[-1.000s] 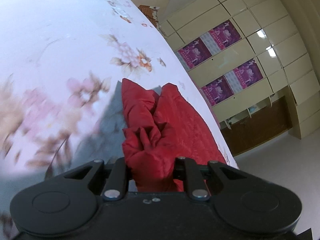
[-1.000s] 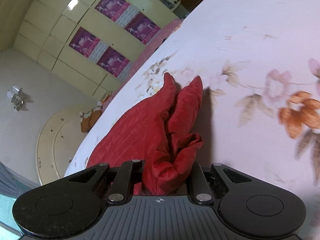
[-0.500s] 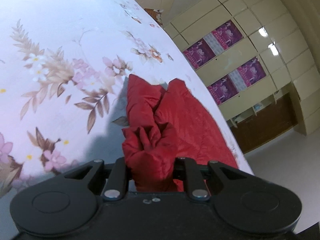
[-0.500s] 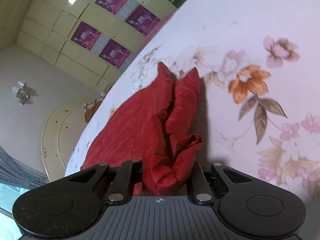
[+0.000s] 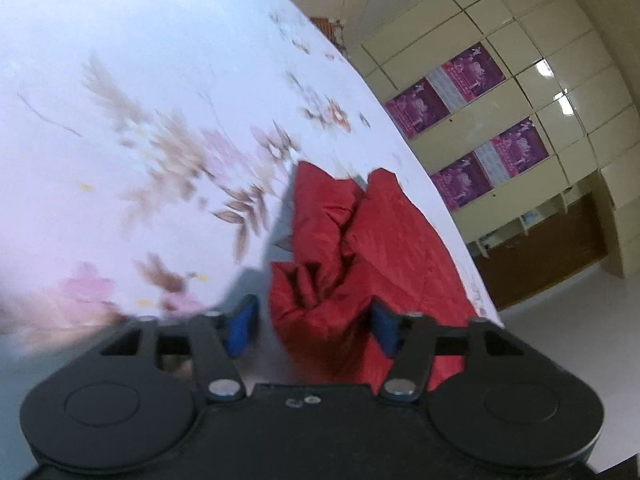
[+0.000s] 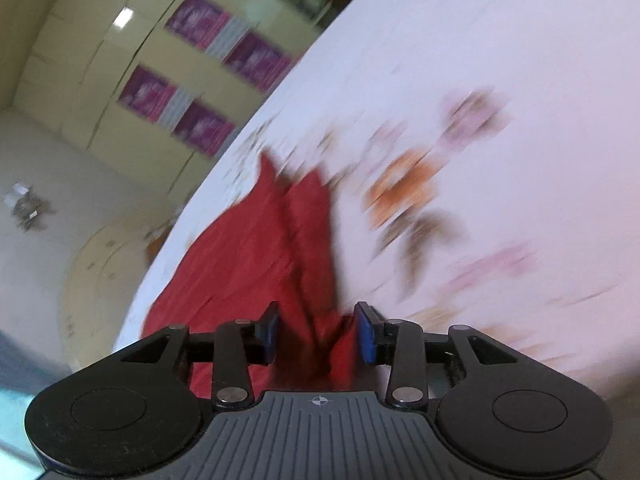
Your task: Fold large clothes
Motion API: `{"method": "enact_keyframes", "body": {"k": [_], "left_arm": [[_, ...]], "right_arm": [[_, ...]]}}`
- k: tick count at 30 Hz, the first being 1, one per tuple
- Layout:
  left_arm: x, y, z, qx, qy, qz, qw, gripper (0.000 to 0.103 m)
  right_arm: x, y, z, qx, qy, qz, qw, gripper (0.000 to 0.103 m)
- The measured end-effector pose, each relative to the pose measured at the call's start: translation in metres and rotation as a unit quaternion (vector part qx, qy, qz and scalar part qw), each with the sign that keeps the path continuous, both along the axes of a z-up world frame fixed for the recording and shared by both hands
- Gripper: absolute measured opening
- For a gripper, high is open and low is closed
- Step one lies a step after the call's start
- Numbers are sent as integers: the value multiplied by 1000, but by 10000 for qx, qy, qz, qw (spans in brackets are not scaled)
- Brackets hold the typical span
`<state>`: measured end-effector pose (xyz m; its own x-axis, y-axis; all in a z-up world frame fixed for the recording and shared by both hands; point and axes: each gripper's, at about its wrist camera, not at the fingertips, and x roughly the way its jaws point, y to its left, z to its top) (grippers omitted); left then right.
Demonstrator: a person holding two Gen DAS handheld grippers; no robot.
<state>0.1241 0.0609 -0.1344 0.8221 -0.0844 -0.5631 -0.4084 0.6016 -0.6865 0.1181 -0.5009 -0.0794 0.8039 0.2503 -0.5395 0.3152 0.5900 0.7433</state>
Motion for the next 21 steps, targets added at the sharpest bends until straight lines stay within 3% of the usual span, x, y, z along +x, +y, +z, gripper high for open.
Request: {"method": "enact_keyframes", "body": {"k": [2, 5, 6, 7, 11, 15, 17, 21], "left_arm": [[-8, 0, -1, -164, -2, -103, 9998, 58], [-12, -7, -2, -302, -130, -239, 9992, 56], [-10, -9, -3, -332, -151, -227, 9991, 56], [-6, -11, -6, -374, -151, -214, 9990, 55], [16, -10, -12, -291, -63, -184, 9994, 46], [35, -2, -13, -296, -4, -155, 9994, 40], [41, -1, -16, -351, -42, -290, 9990, 23], [38, -3, -15, -232, -200, -425, 9986, 16]], "right_arm": [[-18, -20, 9, -151, 96, -538, 9984, 38], [-25, -15, 35, -574, -15, -522, 9970, 34], [-22, -7, 45, -705, -148, -329, 9969, 8], [-15, 7, 55, -777, -209, -57, 9967, 2], [14, 75, 75, -838, -413, 864, 9919, 2], [43, 149, 79, -995, -469, 1720, 9789, 2], [55, 179, 78, -1141, -447, 2060, 9708, 2], [65, 224, 62, -1343, -313, 2504, 9583, 2]]}}
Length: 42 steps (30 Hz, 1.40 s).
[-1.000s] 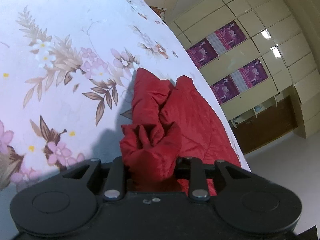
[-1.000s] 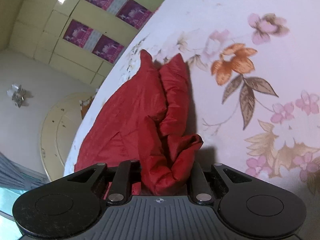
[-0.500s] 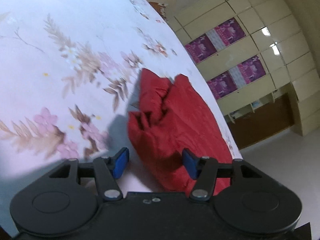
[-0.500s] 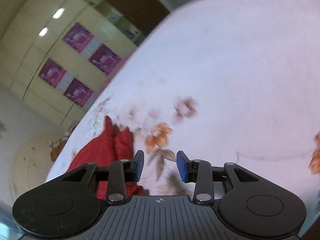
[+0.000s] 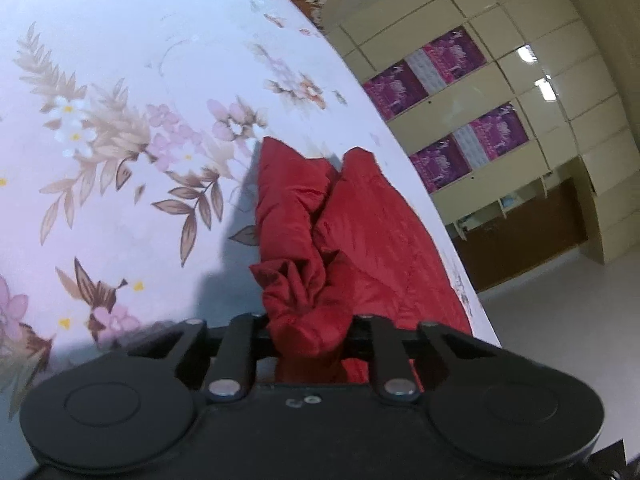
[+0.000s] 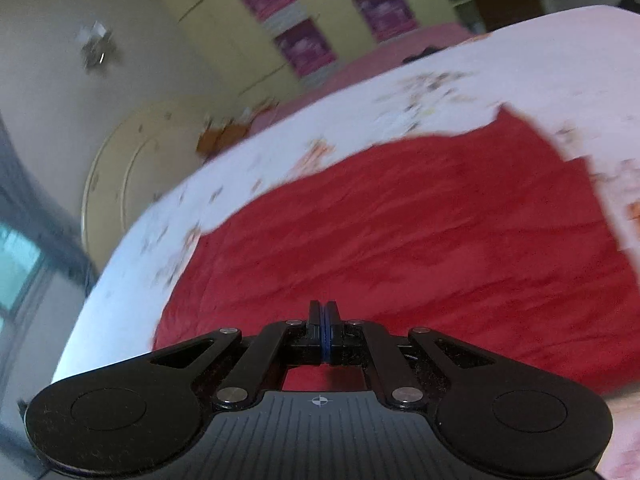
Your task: Fold large clothes
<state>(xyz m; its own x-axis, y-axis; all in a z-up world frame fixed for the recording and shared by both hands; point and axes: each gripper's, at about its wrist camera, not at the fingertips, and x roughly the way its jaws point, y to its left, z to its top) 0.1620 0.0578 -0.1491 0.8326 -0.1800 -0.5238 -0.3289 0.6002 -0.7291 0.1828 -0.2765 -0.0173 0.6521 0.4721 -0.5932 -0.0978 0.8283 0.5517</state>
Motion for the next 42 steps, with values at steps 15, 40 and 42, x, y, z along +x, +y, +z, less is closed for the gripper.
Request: {"method": "enact_keyframes", "body": {"k": [15, 40, 42], "left_arm": [[-1, -8, 32, 681, -393, -468, 9958, 15], [-8, -81, 112, 2288, -1243, -1561, 9528, 15], [-9, -85, 115, 2402, -1205, -1571, 9503, 15]], "right_arm": [[5, 17, -24, -303, 418, 70, 9986, 0], [-34, -30, -18, 116, 275, -631, 9976, 0], [-27, -52, -14, 291, 218, -730, 9967, 0]]}}
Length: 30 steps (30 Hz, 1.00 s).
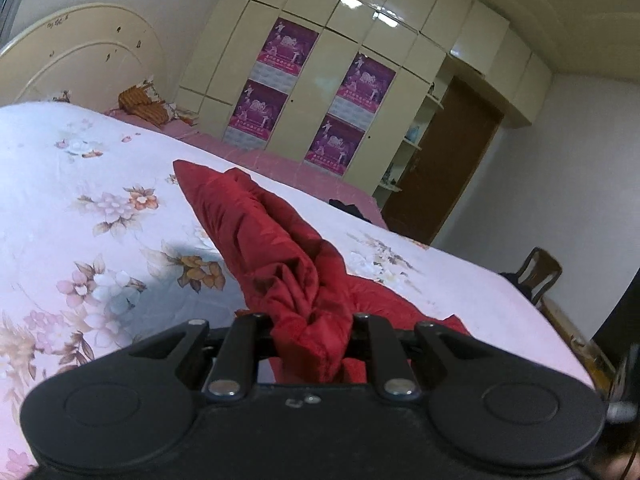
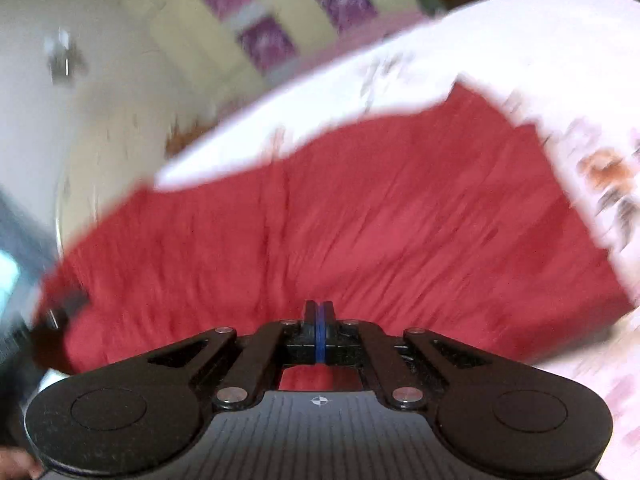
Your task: Fold large clothes
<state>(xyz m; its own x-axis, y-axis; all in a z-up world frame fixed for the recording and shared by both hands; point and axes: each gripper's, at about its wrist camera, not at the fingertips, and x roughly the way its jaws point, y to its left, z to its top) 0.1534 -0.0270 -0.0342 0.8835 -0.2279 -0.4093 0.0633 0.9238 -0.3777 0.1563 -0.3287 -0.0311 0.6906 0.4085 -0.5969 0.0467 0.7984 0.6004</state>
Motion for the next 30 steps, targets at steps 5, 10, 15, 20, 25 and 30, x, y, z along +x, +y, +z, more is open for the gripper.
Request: {"method": "enact_keyframes", "body": {"k": [5, 10, 15, 20, 25, 30], "left_arm": [[-5, -23, 13, 282, -130, 72, 9995, 15], [-4, -61, 27, 636, -159, -2, 9978, 15], [3, -93, 34, 694, -84, 82, 9975, 15], [13, -129, 31, 796, -54, -44, 9968, 15], [26, -168, 17, 795, 85, -334, 9962, 15], [43, -205, -6, 832, 514, -816, 9919, 19]], "right_arm": [[34, 17, -29, 519, 222, 685, 9961, 0], [42, 31, -68, 617, 591, 986, 9914, 0], [40, 3, -55, 740, 386, 943, 9920, 0], [22, -41, -26, 127, 2, 402, 9991, 0], [6, -96, -16, 68, -76, -37, 9999, 0], [-8, -124, -16, 27, -21, -207, 9998, 0]]}}
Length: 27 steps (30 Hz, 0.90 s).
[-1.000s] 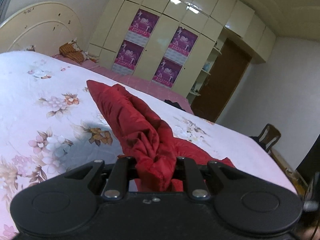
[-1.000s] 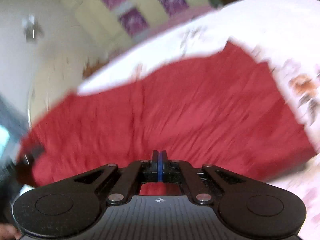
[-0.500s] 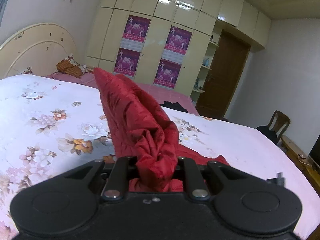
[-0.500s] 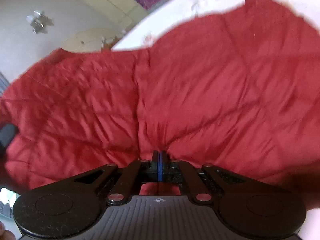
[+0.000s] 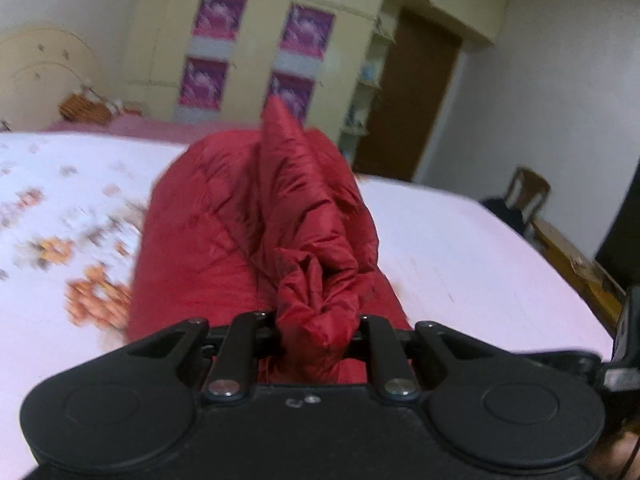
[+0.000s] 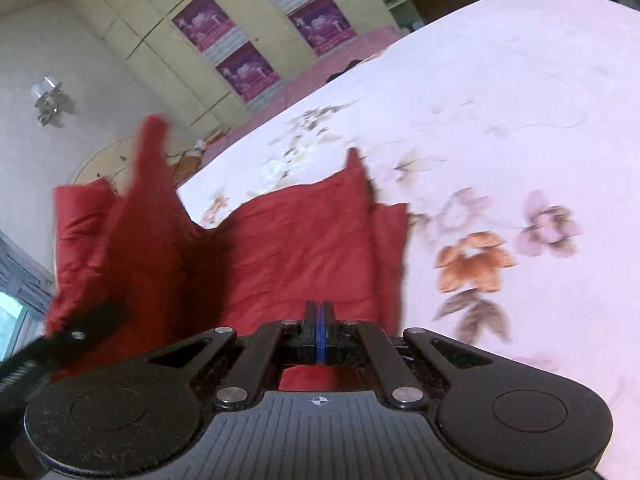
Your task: Fold large clothes
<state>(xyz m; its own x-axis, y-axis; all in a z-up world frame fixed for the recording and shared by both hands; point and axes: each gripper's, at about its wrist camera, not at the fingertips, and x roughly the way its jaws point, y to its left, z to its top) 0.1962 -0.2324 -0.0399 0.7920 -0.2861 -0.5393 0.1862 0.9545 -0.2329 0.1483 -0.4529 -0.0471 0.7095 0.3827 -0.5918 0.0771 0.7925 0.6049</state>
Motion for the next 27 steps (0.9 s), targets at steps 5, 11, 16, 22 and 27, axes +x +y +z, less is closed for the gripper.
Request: {"method": "enact_keyframes", "body": {"k": [5, 11, 16, 22, 27], "left_arm": [[16, -15, -36, -526, 902, -628, 9925, 56], [-2, 33, 3, -1366, 312, -569, 9885, 59], [20, 102, -8, -1213, 116, 329, 9920, 41], [61, 128, -56, -1532, 868, 99, 9843, 23], [58, 115, -70, -1623, 925, -191, 9822, 22]], "right_arm": [[-2, -35, 4, 111, 213, -299, 9993, 9], [-3, -45, 29, 321, -494, -152, 9981, 89], [31, -25, 30, 713, -367, 456, 9957, 85], [68, -1, 5, 933, 449, 696, 9922, 85], [66, 11, 5, 853, 444, 873, 9915, 27]]}}
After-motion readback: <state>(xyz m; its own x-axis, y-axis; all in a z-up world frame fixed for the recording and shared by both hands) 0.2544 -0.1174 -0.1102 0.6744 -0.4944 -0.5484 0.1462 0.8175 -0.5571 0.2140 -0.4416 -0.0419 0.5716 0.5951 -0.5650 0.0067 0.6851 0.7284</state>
